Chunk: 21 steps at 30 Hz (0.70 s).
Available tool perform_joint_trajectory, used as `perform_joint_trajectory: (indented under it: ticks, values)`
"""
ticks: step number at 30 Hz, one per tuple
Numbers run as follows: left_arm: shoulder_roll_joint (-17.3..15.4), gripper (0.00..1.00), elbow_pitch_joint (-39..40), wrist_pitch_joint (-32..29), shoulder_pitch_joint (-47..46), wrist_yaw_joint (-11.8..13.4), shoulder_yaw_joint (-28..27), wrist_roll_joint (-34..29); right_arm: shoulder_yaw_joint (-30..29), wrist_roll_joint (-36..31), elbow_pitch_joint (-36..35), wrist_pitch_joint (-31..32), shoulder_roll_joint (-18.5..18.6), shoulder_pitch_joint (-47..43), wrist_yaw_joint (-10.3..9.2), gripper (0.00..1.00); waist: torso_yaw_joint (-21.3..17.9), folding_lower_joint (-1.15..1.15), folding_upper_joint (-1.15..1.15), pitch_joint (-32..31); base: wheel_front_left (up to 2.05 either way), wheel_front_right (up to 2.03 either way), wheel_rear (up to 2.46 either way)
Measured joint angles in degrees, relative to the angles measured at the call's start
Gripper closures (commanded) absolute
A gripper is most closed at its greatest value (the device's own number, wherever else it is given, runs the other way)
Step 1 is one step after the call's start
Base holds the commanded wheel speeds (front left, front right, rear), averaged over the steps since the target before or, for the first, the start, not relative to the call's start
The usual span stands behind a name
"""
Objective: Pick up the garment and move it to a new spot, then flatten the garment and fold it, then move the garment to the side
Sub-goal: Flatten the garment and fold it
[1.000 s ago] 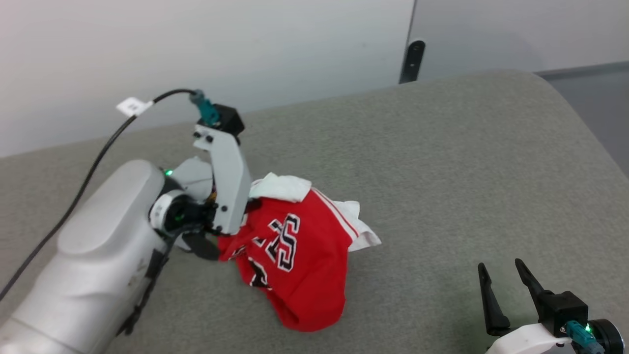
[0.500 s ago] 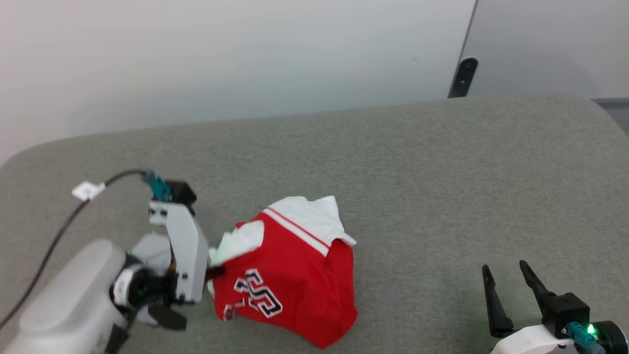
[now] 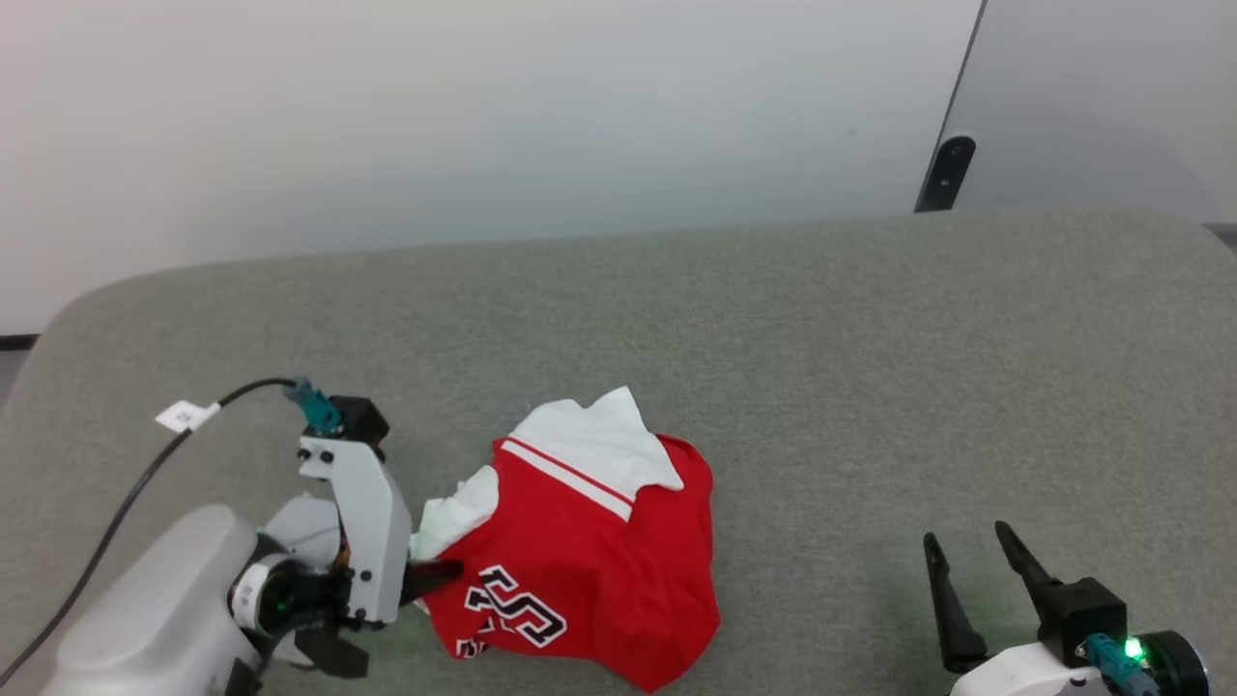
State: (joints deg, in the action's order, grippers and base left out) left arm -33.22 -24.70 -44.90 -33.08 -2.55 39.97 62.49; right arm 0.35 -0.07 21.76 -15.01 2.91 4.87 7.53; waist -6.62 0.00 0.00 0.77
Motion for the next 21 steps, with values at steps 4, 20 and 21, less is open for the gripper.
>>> perform_joint_trajectory:
  ticks: [4, 20, 21]
  values:
    - [-0.18, 0.0, 0.87, 0.9, -0.75, -0.48, -0.07, -0.55, 1.12, 0.65, 1.14, 0.01, 0.0, -0.01, 0.0, 0.0, 1.11, 0.0, 0.0, -1.08, 0.0, 0.0, 0.0]
    - [-2.78, 0.0, 6.06, 31.44, 4.86, -0.45, -7.36, -8.55, 5.48, 2.05, 4.37, 0.0, 0.75, 5.38, 0.0, 0.0, 10.35, 0.0, 0.0, -4.78, 0.0, 0.0, 0.0]
    - [-2.85, 0.0, 6.13, 34.89, 5.88, -0.09, -8.09, -9.43, 5.58, 2.09, 4.68, 0.0, 0.82, 5.5, 0.0, 0.0, 11.04, 0.0, 0.0, -4.99, 0.0, 0.0, 0.0]
